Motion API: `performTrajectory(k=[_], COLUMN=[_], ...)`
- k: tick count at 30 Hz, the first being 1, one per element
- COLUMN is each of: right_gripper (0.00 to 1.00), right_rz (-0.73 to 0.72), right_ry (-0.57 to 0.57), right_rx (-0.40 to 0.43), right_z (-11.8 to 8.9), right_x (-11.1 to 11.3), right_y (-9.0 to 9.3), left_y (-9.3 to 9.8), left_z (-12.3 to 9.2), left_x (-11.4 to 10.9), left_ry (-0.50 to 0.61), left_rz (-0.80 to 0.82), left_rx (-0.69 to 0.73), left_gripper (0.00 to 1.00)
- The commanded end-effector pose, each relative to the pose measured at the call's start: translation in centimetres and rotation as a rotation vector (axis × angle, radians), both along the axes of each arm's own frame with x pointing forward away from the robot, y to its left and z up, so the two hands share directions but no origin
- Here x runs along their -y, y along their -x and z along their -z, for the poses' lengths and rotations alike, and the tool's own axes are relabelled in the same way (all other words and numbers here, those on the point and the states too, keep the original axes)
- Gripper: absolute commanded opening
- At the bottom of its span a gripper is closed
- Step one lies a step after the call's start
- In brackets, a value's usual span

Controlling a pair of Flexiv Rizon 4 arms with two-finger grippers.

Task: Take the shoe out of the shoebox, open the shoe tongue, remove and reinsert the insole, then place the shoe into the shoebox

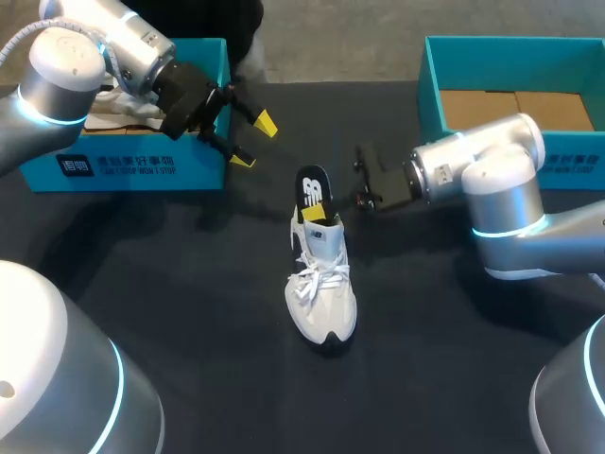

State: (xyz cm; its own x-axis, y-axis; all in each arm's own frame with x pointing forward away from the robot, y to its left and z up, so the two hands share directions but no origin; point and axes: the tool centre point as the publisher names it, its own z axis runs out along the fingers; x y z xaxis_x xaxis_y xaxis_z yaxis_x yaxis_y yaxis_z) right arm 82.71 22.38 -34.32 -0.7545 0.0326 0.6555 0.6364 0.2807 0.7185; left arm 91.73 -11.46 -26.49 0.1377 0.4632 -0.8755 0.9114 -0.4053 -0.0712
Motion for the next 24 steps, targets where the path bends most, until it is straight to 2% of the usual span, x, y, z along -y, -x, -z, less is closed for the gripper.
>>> performTrajectory(k=[1, 4, 7, 11, 14, 15, 24], right_gripper=[0.51, 0.56, 0.49, 0.45, 0.21, 0.0, 0.0], right_rz=[0.008, 0.008, 0.009, 0.017, 0.019, 0.019, -0.004], right_ry=[0.011, 0.018, 0.025, 0.026, 0.027, 0.028, 0.042], right_rx=[0.012, 0.023, 0.03, 0.033, 0.031, 0.03, -0.014], right_z=[-1.0, -1.5, -1.8, -1.9, -1.7, -1.7, -0.5], right_x=[0.1, 0.2, 0.3, 0.5, 0.5, 0.5, 0.3], right_y=[-0.2, -0.6, -0.9, -1.1, -1.0, -1.0, -0.2], left_y=[-0.1, -0.1, -0.1, -0.1, -0.1, -0.1, -0.1], left_z=[0.1, 0.1, 0.1, 0.1, 0.1, 0.1, 0.1], left_x=[0.0, 0.0, 0.0, 0.0, 0.0, 0.0, 0.0], left_ry=[0.001, 0.001, 0.001, 0.001, 0.001, 0.001, 0.001], left_rz=[0.003, 0.003, 0.003, 0.003, 0.003, 0.003, 0.003], left_rx=[0.0, 0.0, 0.0, 0.0, 0.0, 0.0, 0.0], left_gripper=[1.0, 1.0, 1.0, 1.0, 1.0, 1.0, 1.0])
